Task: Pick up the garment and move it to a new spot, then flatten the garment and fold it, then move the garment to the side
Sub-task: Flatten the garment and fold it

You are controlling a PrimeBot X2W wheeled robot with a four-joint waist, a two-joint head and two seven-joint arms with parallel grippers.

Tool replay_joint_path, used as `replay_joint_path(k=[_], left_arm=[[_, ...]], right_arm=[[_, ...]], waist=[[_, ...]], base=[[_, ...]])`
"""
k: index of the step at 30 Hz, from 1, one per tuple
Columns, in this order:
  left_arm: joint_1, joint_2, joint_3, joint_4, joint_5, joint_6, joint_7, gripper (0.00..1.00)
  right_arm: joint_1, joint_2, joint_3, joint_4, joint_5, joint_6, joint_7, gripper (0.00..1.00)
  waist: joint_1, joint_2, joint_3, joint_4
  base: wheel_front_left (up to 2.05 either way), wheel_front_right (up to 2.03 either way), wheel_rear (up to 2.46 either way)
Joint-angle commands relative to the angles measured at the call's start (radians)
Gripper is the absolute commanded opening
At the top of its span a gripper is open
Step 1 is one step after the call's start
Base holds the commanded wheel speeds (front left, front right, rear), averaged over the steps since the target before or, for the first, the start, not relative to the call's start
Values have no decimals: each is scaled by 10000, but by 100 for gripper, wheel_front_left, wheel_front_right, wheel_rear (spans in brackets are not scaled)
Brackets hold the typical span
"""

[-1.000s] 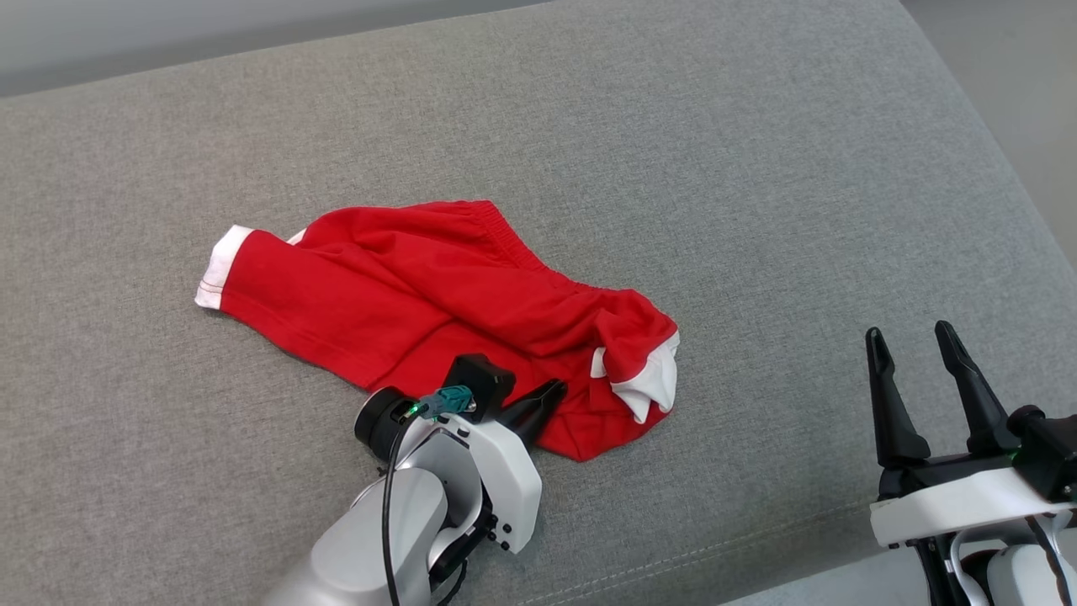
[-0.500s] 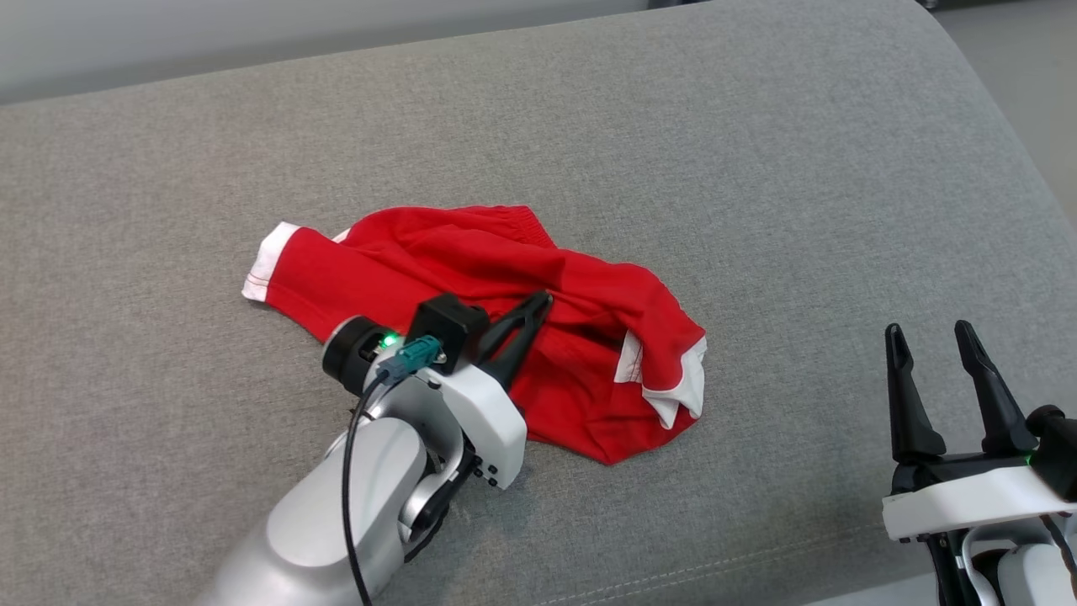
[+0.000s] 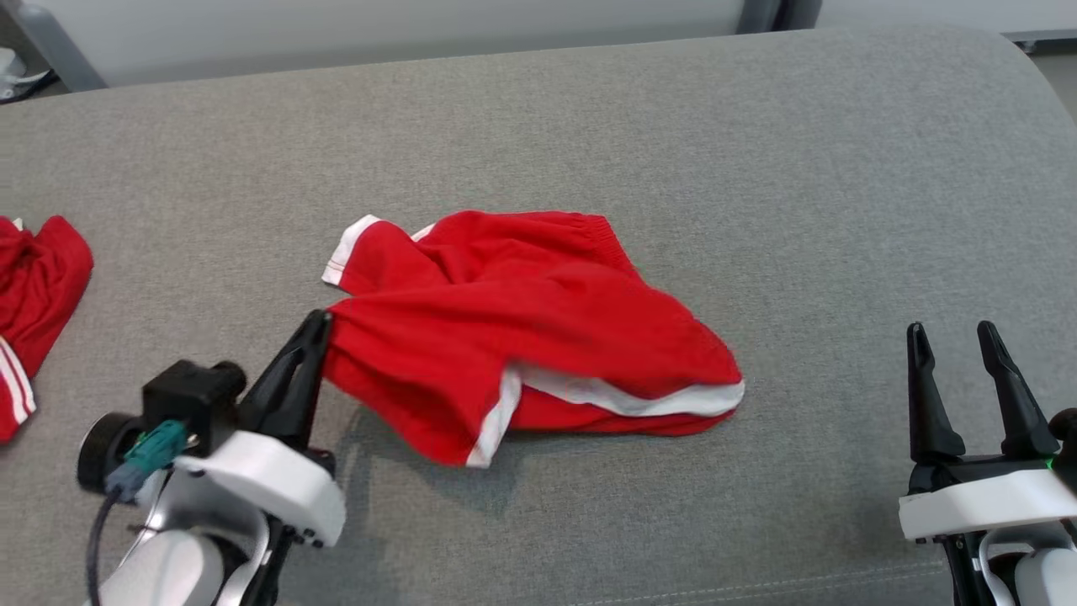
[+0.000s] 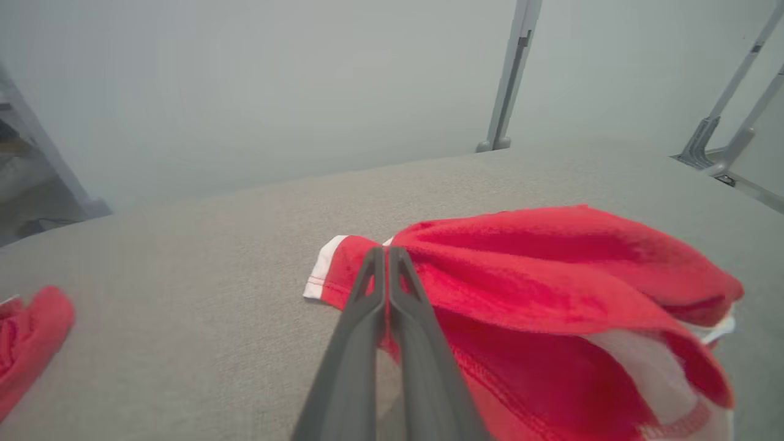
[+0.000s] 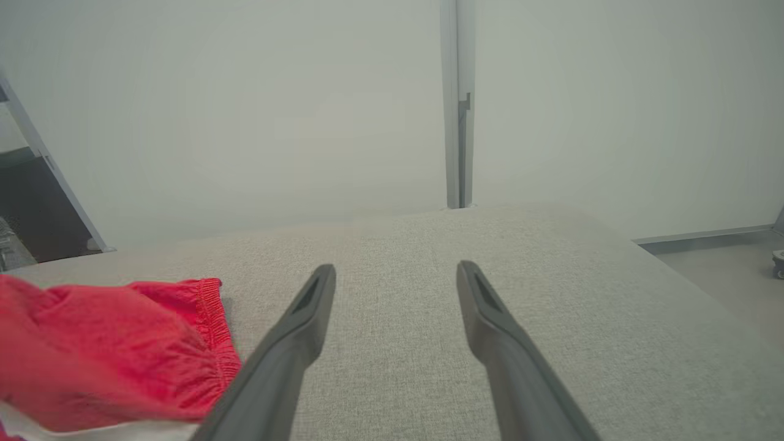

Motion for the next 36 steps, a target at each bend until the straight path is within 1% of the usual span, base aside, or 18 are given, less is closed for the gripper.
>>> replay_joint_path(k=[1, 2, 3, 5, 8, 10, 13, 15, 16, 17, 18, 20, 21, 22, 25, 29, 32, 36], left_arm=[[73, 370, 653, -432, -171, 238, -67, 0], [385, 459, 860, -603, -327, 391, -103, 0], [655, 472, 1065, -742, -561, 453, -178, 0], [1037, 524, 1356, -746, -960, 405, -283, 0], [1201, 415, 1532, -174, -1588, -137, -459, 0], [1022, 250, 1532, 523, -1945, -704, -618, 0], [499, -14, 1563, 1797, -2170, -1358, -1001, 0], [149, -190, 1502, 2639, -2228, -1715, -1179, 0], [149, -190, 1502, 2639, -2228, -1715, -1179, 0], [-229, -400, 1478, 3365, -2288, -2033, -1393, 0], [-229, -400, 1478, 3365, -2288, -2033, -1393, 0], [-552, -559, 1397, 4133, -2339, -2317, -1452, 0], [-701, -661, 1464, 4483, -2393, -2386, -1602, 12], [-829, -739, 1469, 4814, -2420, -2463, -1670, 100], [-1108, -922, 1519, 5560, -2406, -2562, -1993, 100], [-1155, -934, 1582, 5960, -2186, -2314, -2299, 100], [-999, -807, 1745, 5688, -1925, -1974, -2545, 100], [-522, -574, 2038, 4560, -1495, -1426, -2731, 100]], right_arm=[[25, -164, 174, -285, 46, 71, 36, 100], [28, -173, 173, -319, 38, 71, 66, 100], [28, -189, 164, -346, 33, 71, 96, 100], [16, -243, 151, -381, 52, 71, 148, 100], [-31, -302, 202, -467, 45, 71, 246, 100], [-69, -335, 215, -506, 57, 71, 303, 100], [-163, -396, 318, -513, 90, 71, 371, 100], [-216, -437, 365, -478, 126, 71, 378, 100], [-216, -437, 365, -478, 126, 71, 378, 100], [-250, -464, 367, -445, 168, 71, 378, 100], [-250, -464, 367, -445, 168, 71, 378, 100], [-260, -473, 371, -396, 195, 71, 376, 100], [-275, -474, 402, -371, 208, 71, 380, 100], [-287, -474, 419, -348, 222, 71, 377, 100], [-310, -468, 449, -287, 249, 71, 360, 100], [-264, -453, 456, -218, 263, 71, 329, 100], [-190, -430, 448, -190, 237, 71, 300, 100], [-71, -448, 459, -206, 51, 71, 265, 100]], waist=[[0, 0, -48, 172], [0, 0, -50, 241], [0, 0, -54, 317], [0, 0, -55, 473], [0, 0, -43, 647], [0, 0, -44, 725], [0, 0, -63, 703], [0, 0, -102, 663], [0, 0, -102, 663], [0, 0, -114, 617], [0, 0, -114, 617], [0, 0, -151, 556], [0, 0, -168, 502], [0, 0, -181, 456], [0, 0, -241, 339], [0, 0, -383, 257], [0, 0, -525, 244], [0, 0, -770, 323]], base=[[0, 0, 0], [0, 0, 0], [0, 0, 0], [0, 0, 0], [0, 0, 0], [0, 0, 0], [0, 0, 0], [0, 0, 0], [0, 0, 0], [0, 0, 0], [0, 0, 0], [0, 0, 0], [0, 0, 0], [0, 0, 0], [0, 0, 0], [0, 0, 0], [0, 0, 0], [0, 0, 0]])
